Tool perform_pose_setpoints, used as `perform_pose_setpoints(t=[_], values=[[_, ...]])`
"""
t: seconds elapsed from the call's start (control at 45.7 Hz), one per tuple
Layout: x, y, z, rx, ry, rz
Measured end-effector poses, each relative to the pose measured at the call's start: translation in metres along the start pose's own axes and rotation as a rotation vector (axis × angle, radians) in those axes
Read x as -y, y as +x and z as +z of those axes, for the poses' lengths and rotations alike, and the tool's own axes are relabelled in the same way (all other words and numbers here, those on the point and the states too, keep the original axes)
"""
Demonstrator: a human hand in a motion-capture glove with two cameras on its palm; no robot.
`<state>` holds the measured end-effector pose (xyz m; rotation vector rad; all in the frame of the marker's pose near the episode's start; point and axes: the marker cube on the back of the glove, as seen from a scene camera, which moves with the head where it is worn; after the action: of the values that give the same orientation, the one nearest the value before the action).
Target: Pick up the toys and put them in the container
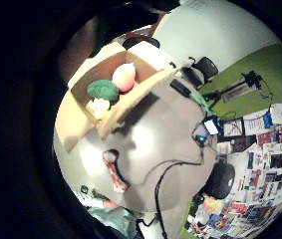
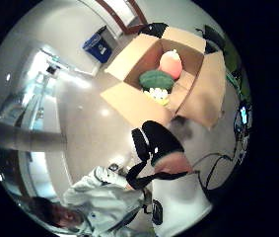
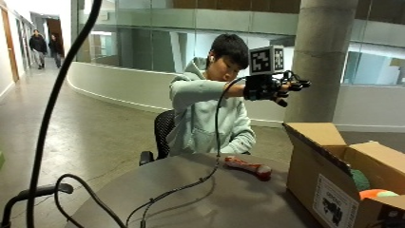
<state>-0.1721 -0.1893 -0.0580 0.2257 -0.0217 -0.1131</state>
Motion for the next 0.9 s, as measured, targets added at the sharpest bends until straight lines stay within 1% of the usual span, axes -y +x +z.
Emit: perform_pose_setpoints(t=[0.087, 0.153, 0.175, 0.197, 0.262, 0.328, 0.394, 0.525, 0.612, 0.7, 0.897], values=[[-0.029, 0.011, 0.02, -0.042, -0.018, -0.048], [-0.053, 0.011, 0.033, -0.052, -0.059, -0.188], [-0.06, 0.011, 0.039, -0.058, -0.074, -0.207], [-0.065, 0.012, 0.045, -0.068, -0.088, -0.179], [-0.076, 0.012, 0.064, -0.087, -0.128, -0.027], [-0.09, 0.011, 0.083, -0.075, -0.189, 0.003], [-0.096, 0.018, 0.102, -0.073, -0.299, 0.053], [-0.111, 0.017, 0.134, -0.123, -0.543, 0.25], [-0.119, 0.01, 0.153, -0.125, -0.593, 0.377], [-0.126, -0.004, 0.171, -0.102, -0.619, 0.429], [-0.133, -0.023, 0.202, -0.195, -0.649, 0.438]])
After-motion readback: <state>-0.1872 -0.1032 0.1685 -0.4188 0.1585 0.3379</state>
